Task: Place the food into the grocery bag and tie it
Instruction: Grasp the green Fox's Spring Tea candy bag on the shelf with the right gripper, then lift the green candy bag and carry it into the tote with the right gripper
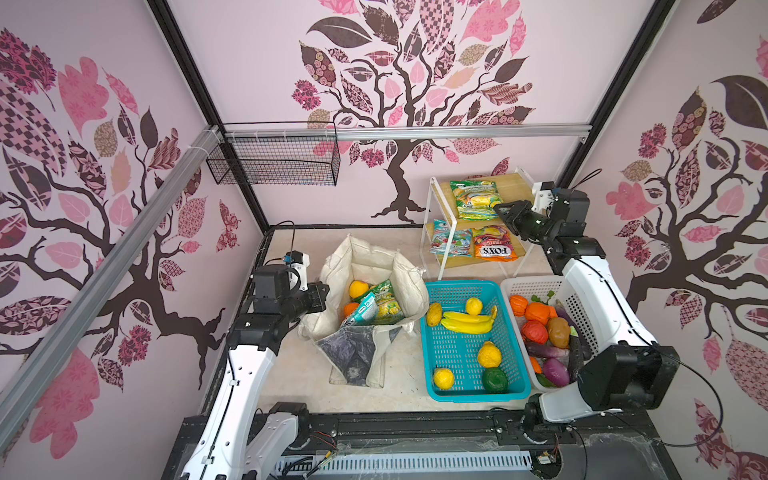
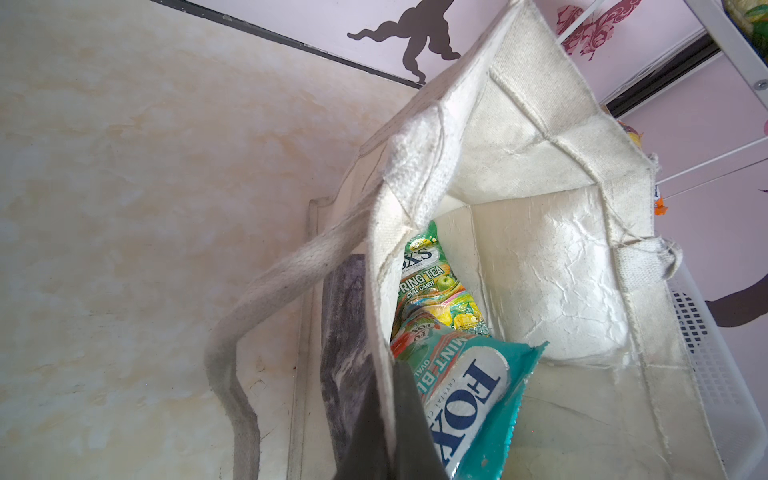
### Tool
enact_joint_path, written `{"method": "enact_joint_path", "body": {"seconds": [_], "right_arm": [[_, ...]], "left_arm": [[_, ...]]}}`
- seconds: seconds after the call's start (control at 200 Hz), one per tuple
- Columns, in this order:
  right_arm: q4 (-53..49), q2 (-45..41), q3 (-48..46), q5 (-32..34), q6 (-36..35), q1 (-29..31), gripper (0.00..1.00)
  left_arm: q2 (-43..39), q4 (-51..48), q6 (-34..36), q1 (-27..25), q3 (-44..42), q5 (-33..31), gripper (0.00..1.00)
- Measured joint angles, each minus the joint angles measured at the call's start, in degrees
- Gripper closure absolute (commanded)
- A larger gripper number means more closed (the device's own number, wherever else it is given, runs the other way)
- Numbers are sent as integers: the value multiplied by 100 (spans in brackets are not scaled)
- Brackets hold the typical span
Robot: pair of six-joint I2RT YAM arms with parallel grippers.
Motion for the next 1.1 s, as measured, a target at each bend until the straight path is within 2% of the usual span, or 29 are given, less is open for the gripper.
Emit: {"method": "enact_joint_path", "body": {"seconds": [0.13,0.72,1.1], "right_arm": [[37,4,-2,11,37,4,100],[33,-374,11,118,96,7,100],[-501,-922,691,352,-188,114,100]], "left_arm": [[0,0,0,0,0,0,100],[-4,0,0,0,0,4,100],[-4,2,0,0,0,70,100]]}}
